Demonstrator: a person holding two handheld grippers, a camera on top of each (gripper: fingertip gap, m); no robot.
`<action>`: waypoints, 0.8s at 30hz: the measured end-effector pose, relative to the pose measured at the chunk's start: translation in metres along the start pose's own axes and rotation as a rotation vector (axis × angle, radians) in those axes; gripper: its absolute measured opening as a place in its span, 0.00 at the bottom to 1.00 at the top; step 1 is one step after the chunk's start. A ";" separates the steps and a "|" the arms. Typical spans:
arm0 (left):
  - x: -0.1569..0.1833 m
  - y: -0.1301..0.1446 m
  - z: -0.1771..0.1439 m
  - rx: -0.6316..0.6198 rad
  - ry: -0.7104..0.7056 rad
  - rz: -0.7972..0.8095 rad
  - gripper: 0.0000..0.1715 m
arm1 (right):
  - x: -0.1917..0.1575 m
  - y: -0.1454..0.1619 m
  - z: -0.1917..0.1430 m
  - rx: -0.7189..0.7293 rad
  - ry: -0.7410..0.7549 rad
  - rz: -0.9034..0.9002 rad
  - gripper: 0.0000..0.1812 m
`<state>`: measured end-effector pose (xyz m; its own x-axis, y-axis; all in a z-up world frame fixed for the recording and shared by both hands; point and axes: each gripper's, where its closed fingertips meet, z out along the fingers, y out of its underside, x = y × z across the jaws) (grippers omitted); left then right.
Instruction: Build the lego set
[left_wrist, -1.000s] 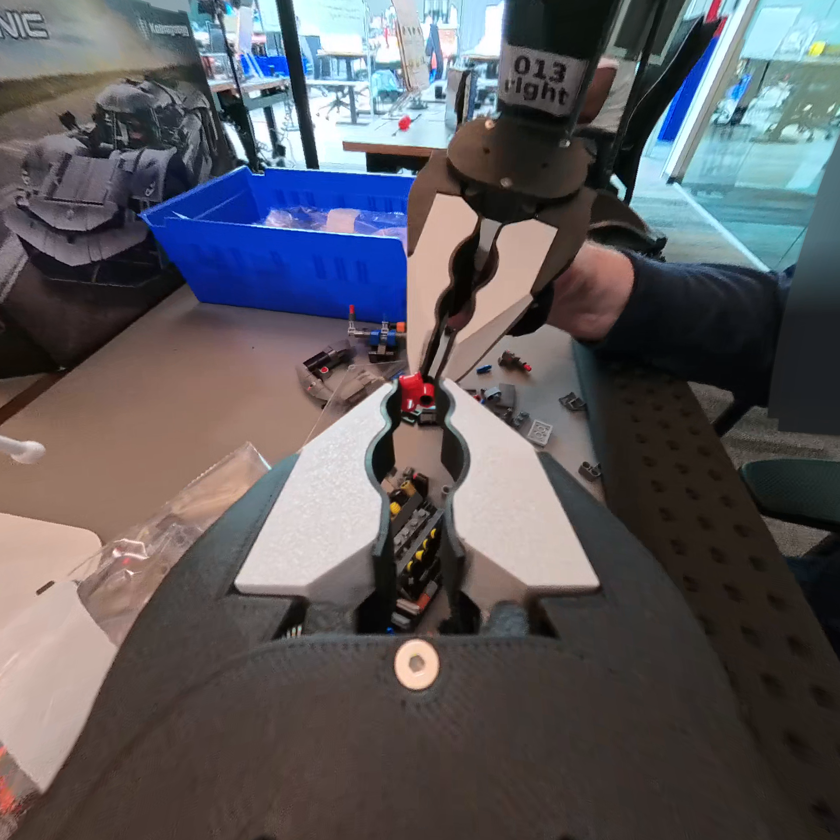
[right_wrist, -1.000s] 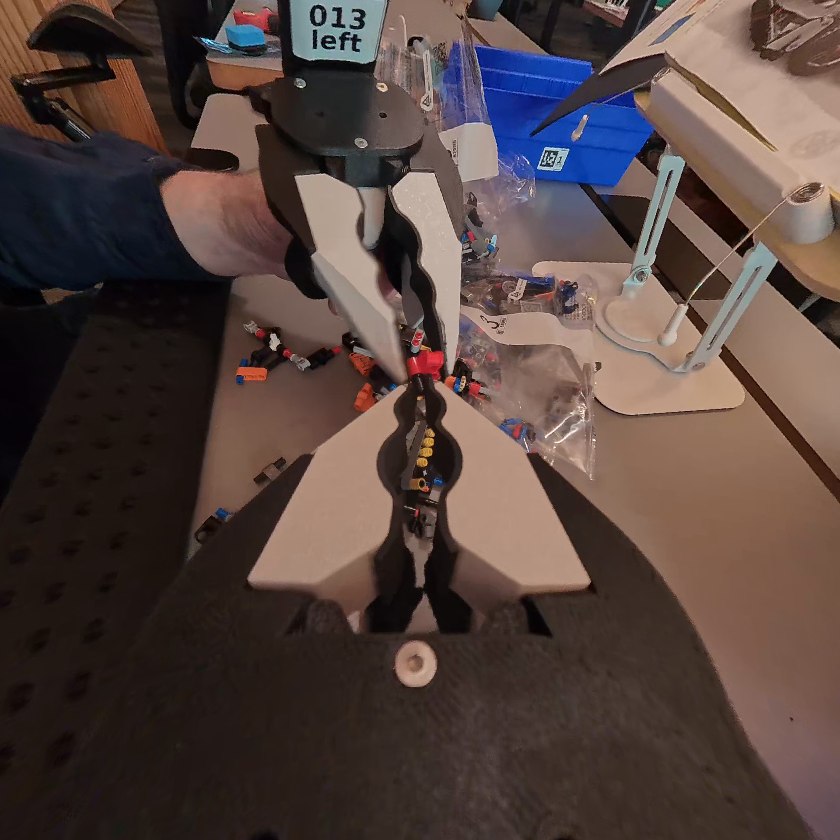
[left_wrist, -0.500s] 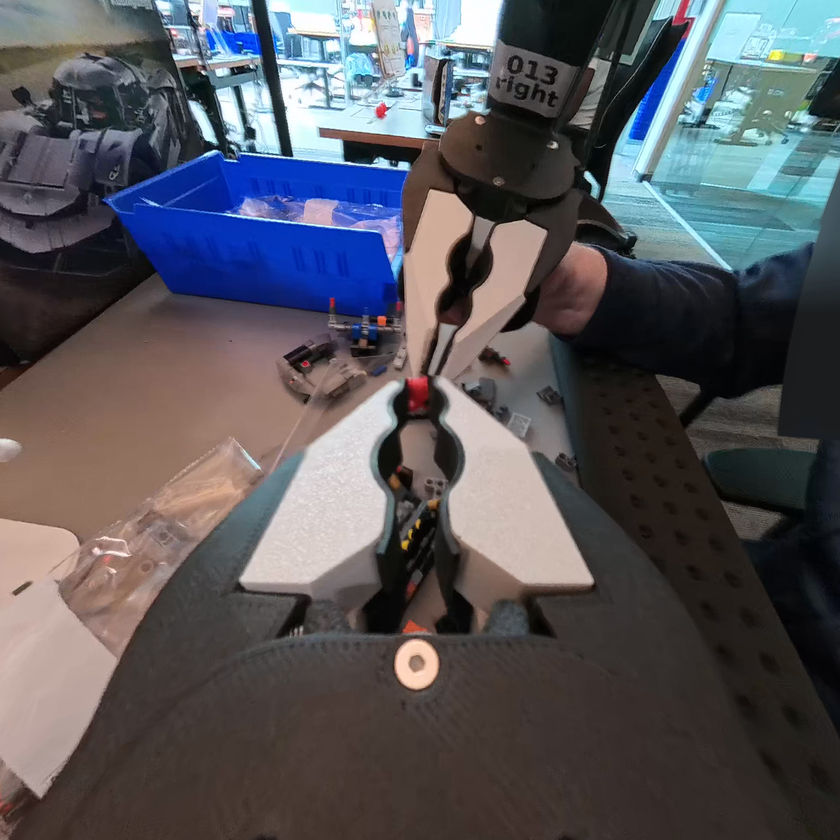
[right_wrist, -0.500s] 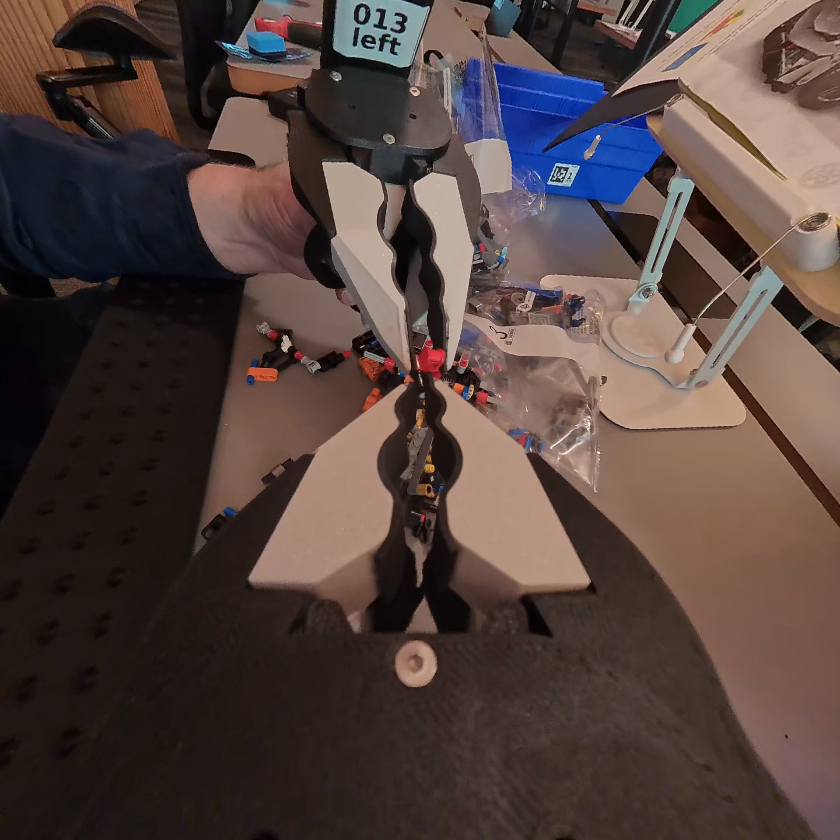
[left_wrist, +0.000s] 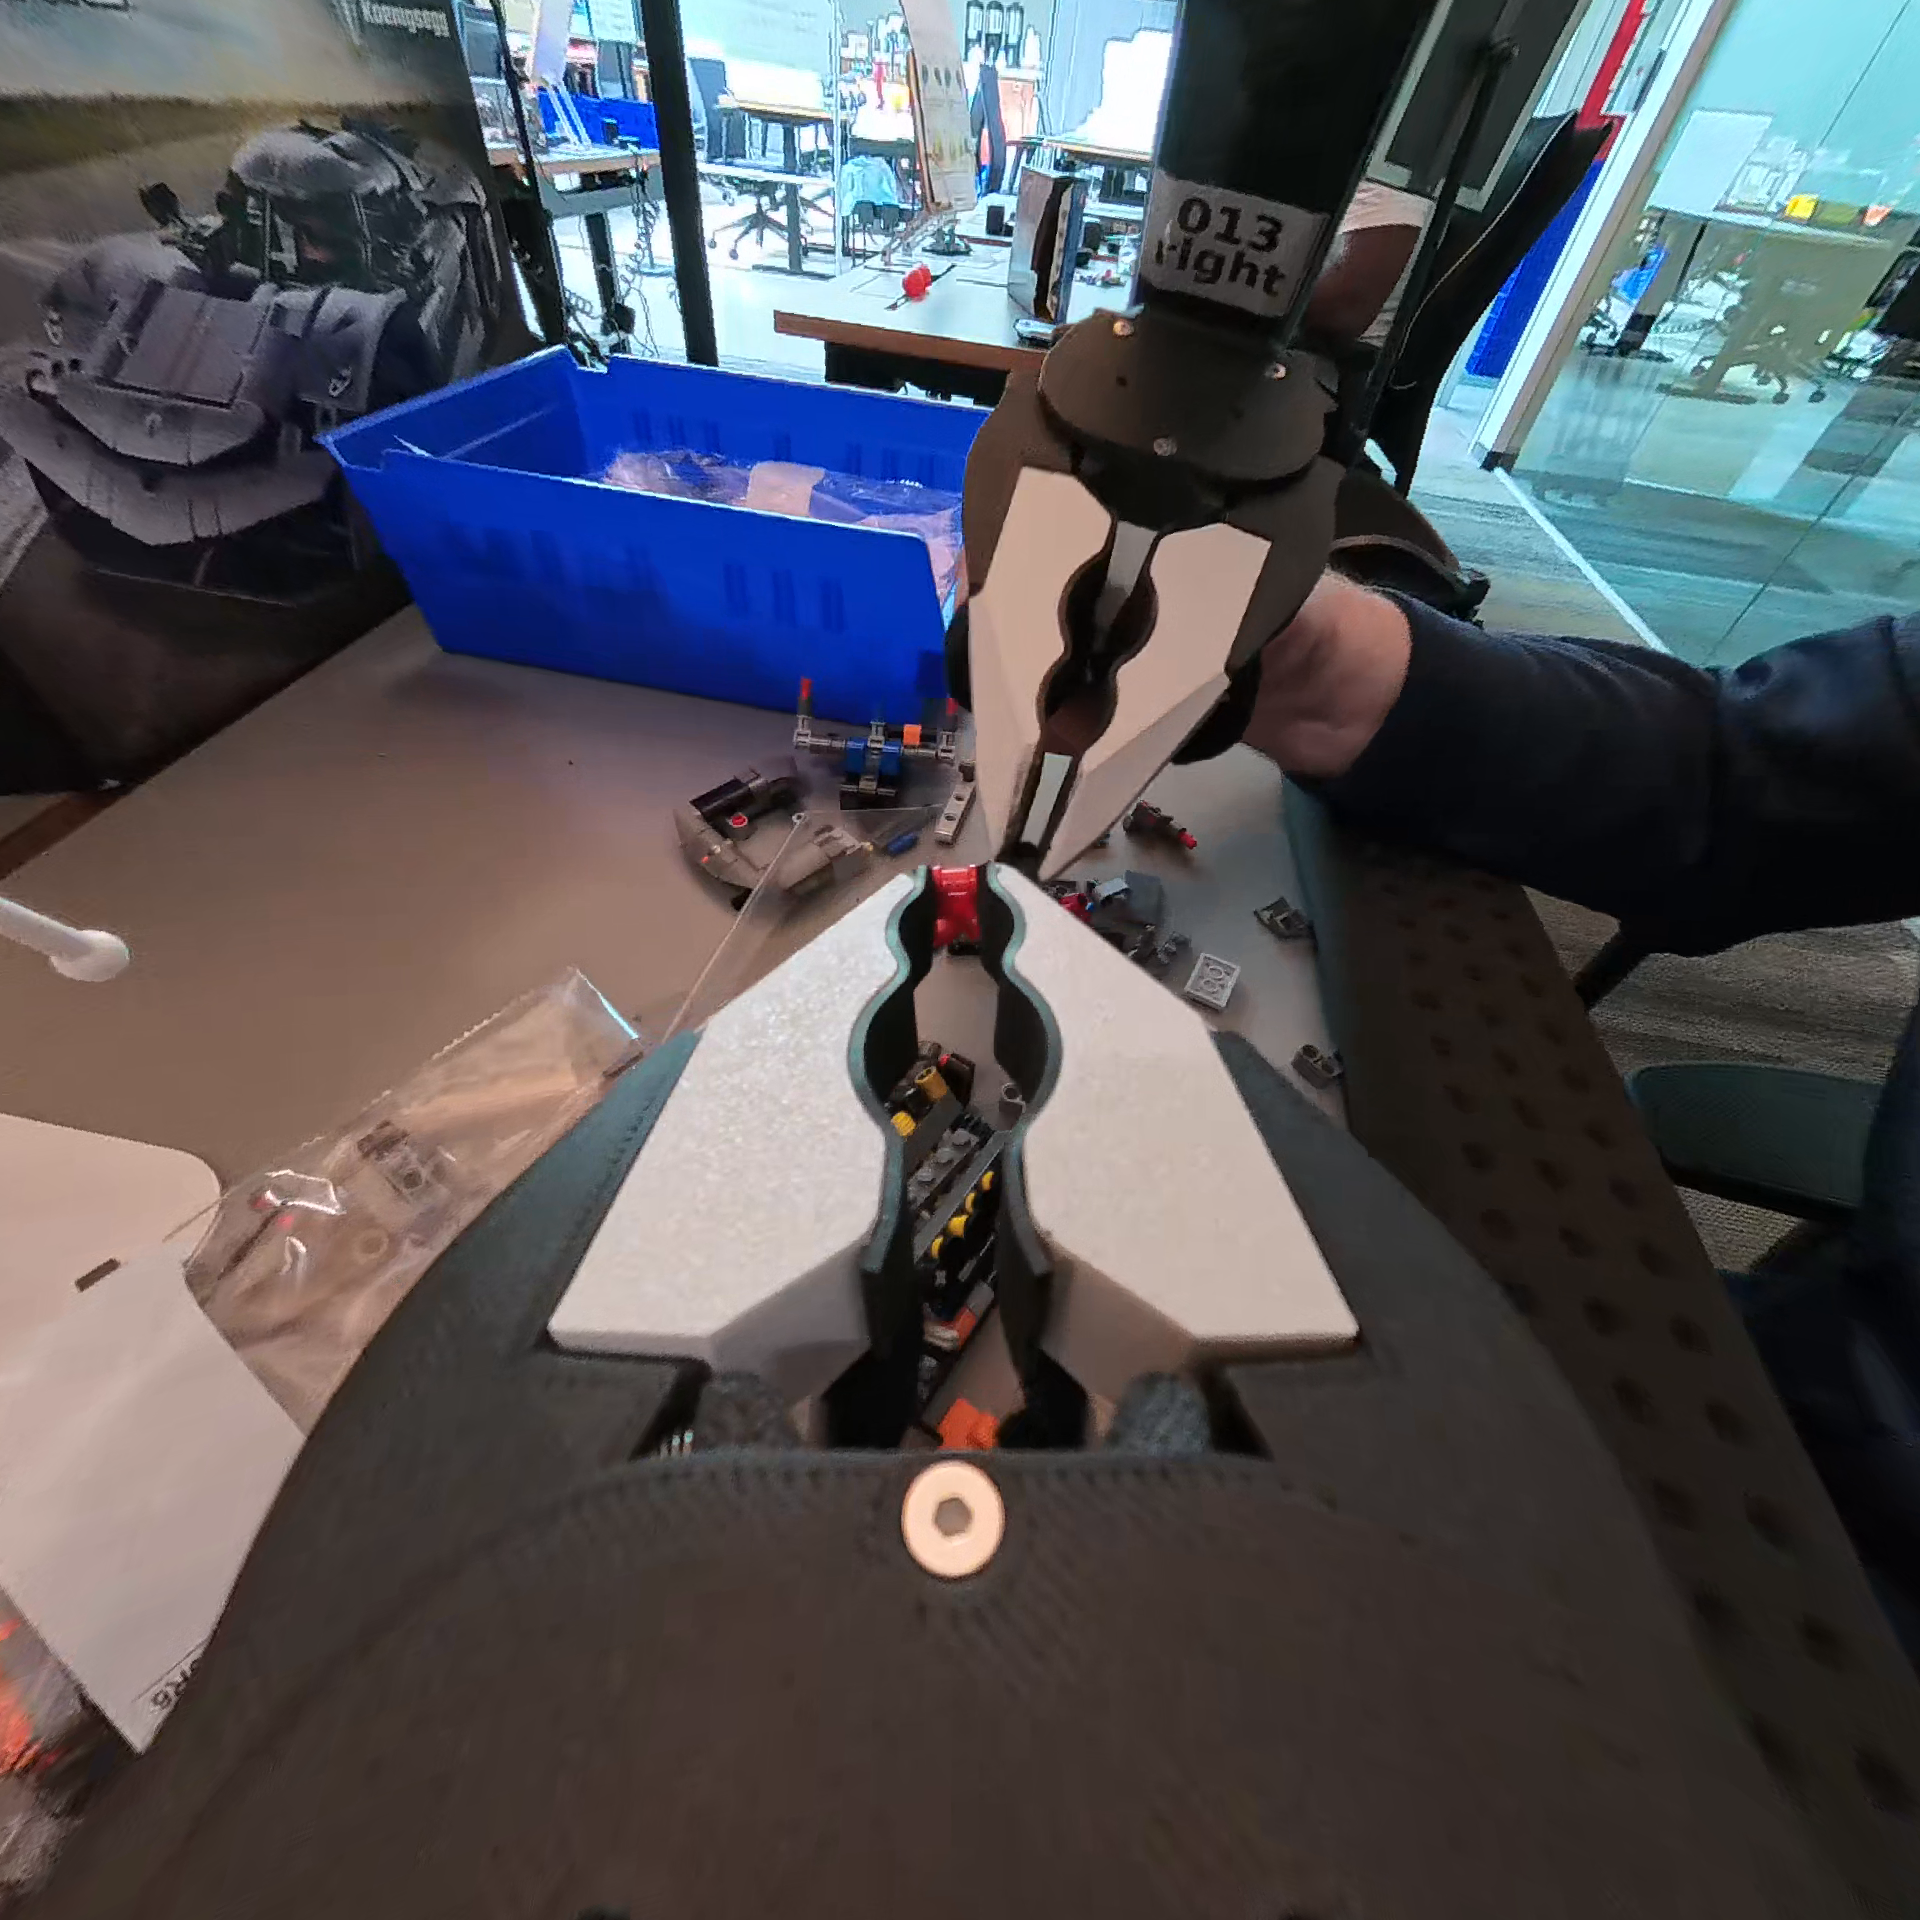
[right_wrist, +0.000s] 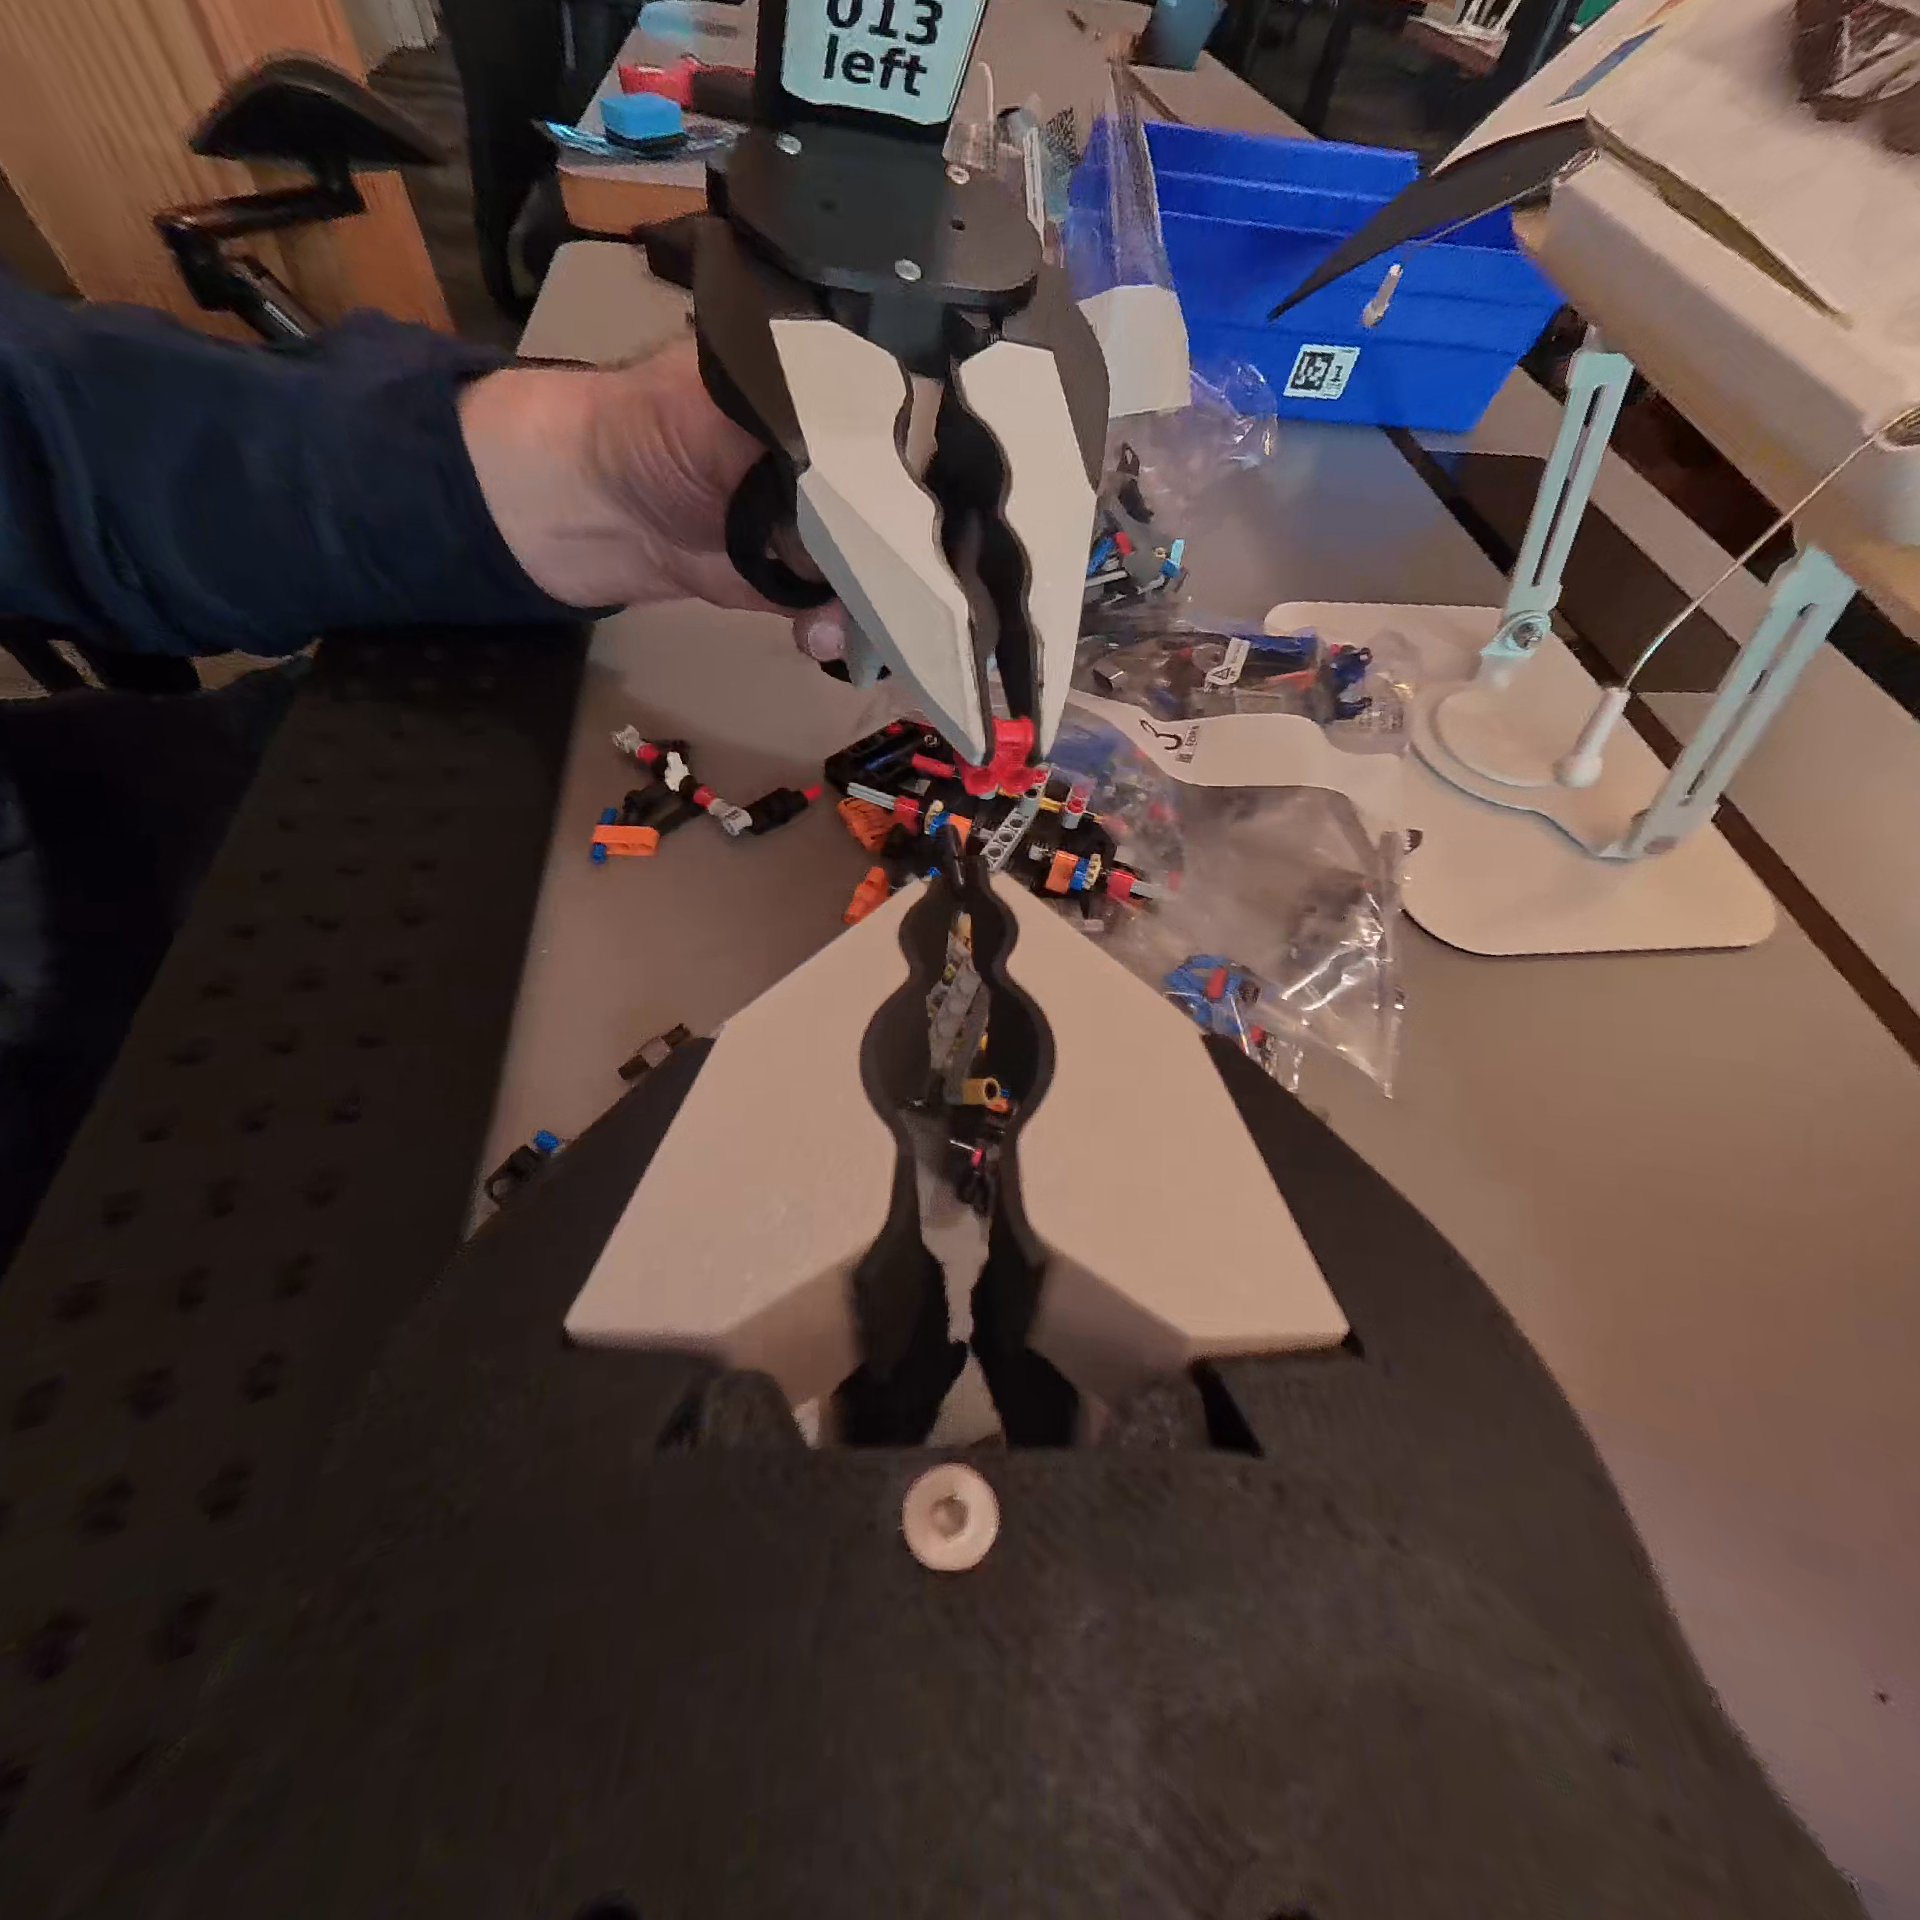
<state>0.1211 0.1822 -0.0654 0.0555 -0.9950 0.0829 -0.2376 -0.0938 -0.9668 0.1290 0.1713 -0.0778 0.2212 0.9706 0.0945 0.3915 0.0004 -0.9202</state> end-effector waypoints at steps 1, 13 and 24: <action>0.000 0.001 0.001 -0.007 0.000 0.002 0.03 | 0.000 0.000 0.001 0.004 -0.004 0.009 0.00; -0.013 0.002 -0.002 -0.007 -0.071 -0.003 0.03 | 0.026 0.022 -0.004 -0.074 0.069 0.126 0.00; -0.018 0.005 -0.002 -0.023 -0.095 -0.014 0.03 | 0.048 0.112 0.001 -0.512 0.173 0.194 0.01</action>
<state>0.1171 0.1992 -0.0717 0.1504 -0.9860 0.0725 -0.2583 -0.1100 -0.9598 0.1826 0.2179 -0.1764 0.4586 0.8876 0.0426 0.7019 -0.3324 -0.6300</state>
